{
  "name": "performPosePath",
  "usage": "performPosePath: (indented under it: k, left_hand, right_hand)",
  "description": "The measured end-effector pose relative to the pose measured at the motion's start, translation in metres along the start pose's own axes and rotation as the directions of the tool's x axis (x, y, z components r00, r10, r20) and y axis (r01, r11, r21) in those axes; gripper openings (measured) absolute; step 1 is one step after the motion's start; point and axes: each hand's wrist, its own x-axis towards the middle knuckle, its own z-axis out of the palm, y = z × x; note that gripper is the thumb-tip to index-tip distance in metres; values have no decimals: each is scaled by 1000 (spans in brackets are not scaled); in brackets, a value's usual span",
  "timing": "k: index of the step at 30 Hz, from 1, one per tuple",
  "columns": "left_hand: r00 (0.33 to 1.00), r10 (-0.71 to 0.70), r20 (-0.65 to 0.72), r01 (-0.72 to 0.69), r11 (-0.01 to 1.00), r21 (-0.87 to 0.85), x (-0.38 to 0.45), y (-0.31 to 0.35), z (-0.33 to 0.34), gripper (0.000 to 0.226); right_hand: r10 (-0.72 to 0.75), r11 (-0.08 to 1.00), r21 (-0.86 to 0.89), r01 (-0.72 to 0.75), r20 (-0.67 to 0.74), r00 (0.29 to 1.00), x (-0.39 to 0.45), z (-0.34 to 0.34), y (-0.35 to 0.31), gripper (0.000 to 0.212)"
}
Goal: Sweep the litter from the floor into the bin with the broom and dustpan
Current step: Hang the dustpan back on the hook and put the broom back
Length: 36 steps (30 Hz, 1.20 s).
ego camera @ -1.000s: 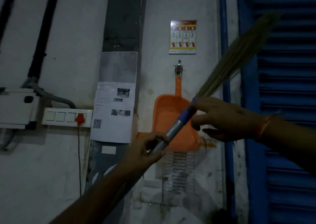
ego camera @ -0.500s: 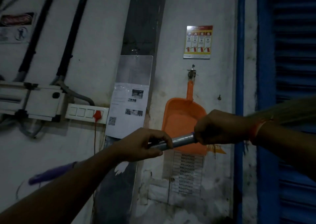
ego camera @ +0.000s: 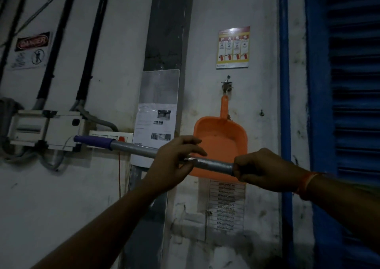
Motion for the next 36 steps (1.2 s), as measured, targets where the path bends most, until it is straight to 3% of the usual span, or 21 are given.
performPosePath:
  k: [2, 4, 7, 10, 13, 15, 19, 23, 27, 29, 32, 34, 36]
  left_hand:
    - [953, -154, -260, 114, 980, -165, -8, 21, 11, 26]
    - [854, -362, -373, 199, 890, -410, -19, 41, 25, 25]
    - [775, -572, -268, 287, 697, -657, -32, 50, 48, 30]
    - [755, -643, -127, 347, 556, -755, -34, 49, 62, 41]
    - [819, -574, -28, 286, 449, -847, -23, 53, 65, 45]
    - [853, -522, -2, 267, 440, -857, -10, 56, 65, 44]
    - [844, -537, 18, 287, 423, -860, 12, 55, 71, 32]
    - [876, -476, 79, 323, 455, -830, 24, 57, 74, 23]
    - [883, -430, 188, 396, 468, -790, 34, 59, 78, 21]
    - [882, -396, 256, 441, 498, -747, 36, 59, 79, 21]
    - [874, -338, 349, 484, 545, -685, 36, 65, 81, 24]
    - [869, -291, 400, 493, 567, -660, 34, 74, 85, 26]
    - [860, -255, 441, 500, 593, -632, 31, 81, 94, 24]
  right_hand:
    - [25, 999, 35, -24, -44, 999, -7, 5, 2, 20]
    - [52, 995, 87, -44, -91, 994, -15, 10, 4, 23]
    - [105, 976, 207, -74, -143, 984, -25, 16, 6, 25]
    - [169, 941, 322, -102, -186, 968, -36, 20, 5, 25]
    - [238, 897, 421, -131, -214, 947, -46, 29, 2, 24]
    - [265, 887, 438, -148, -220, 939, -50, 37, 1, 24]
    - [323, 833, 532, -154, -240, 915, -58, 53, -5, 20]
    - [403, 764, 618, -185, -233, 885, -67, 68, -5, 14]
    - [273, 895, 403, -192, -152, 950, -77, 54, -1, 9]
    - [206, 957, 256, -137, -262, 943, -82, 33, 1, 12]
    - [139, 985, 157, -70, -481, 866, -74, -10, 8, 9]
    - [114, 987, 159, -33, -535, 837, -57, -34, 14, 7]
    - [144, 982, 182, -55, -519, 843, -37, -47, 20, 20]
